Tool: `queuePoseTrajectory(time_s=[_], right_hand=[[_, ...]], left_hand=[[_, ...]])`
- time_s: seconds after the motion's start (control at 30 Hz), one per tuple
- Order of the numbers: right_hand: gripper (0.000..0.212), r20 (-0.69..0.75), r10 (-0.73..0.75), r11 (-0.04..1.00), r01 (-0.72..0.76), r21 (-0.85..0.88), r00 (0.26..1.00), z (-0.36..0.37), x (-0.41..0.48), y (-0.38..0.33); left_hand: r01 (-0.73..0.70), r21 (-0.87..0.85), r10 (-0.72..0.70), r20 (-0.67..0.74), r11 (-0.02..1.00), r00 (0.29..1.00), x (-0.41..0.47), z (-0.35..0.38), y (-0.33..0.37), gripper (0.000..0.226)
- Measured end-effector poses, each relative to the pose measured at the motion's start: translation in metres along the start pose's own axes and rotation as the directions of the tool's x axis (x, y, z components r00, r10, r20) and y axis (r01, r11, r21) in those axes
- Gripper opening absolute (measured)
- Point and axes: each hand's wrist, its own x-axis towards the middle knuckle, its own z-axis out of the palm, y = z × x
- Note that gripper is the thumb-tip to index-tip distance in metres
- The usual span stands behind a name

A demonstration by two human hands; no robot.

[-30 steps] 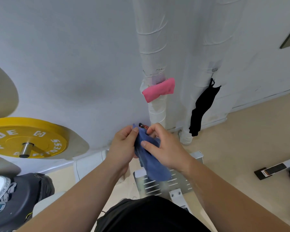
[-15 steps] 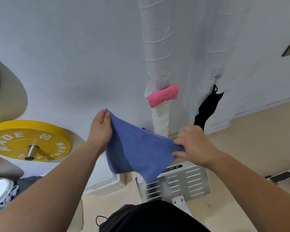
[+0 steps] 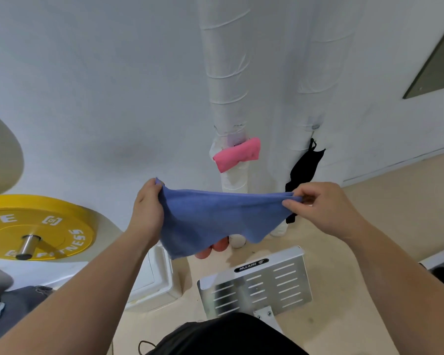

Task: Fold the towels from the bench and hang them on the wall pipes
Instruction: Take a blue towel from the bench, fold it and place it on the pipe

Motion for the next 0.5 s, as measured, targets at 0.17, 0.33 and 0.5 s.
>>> queuePoseTrajectory(time_s=[0.17,0.33,0.5], right_hand=[[0.029,-0.069,0.196,0.892,-0.149,0.427,0.978,0.004,-0.005,0.0],[0.039,-0.031,0.398,0.758,-0.31,0.574,0.917,0.016,-0.009,0.007],[0.008,0.047,0.537,0.651,-0.45,0.611,0.842,0.027,-0.014,0.003]], left_hand=[[-0.047,-0.012,0.048,0.064,0.999,0.997,-0.007,0.002,0.0,0.025],[-0.066,0.042,0.061,0.103,0.997,0.993,-0.004,-0.005,-0.016,0.027],[0.0,0.008,0.0,0.094,1.0,0.996,-0.006,-0.006,-0.022,0.023]])
